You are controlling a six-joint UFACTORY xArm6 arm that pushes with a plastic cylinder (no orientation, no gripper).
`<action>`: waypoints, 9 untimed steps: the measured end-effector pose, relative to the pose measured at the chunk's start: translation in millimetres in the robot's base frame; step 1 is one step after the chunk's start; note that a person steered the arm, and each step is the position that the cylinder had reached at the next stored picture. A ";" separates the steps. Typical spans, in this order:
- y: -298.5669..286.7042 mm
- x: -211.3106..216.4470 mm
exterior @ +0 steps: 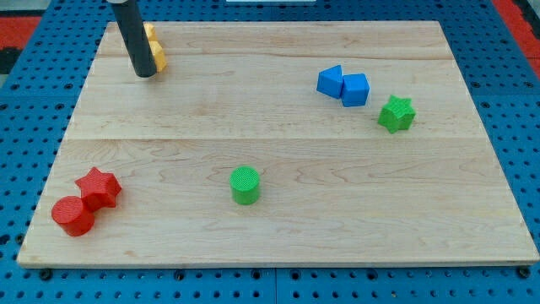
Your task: Push the green circle into the green star
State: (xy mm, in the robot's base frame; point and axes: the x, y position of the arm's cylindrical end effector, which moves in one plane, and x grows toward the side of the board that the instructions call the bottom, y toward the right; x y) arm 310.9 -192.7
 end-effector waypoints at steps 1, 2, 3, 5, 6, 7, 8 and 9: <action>0.0 -7.8; 0.0 -15.9; 6.5 -0.9; 75.3 87.1; 77.2 99.3; 79.7 145.7; 79.8 194.6; 79.8 230.7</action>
State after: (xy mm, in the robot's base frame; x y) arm 541.6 -113.0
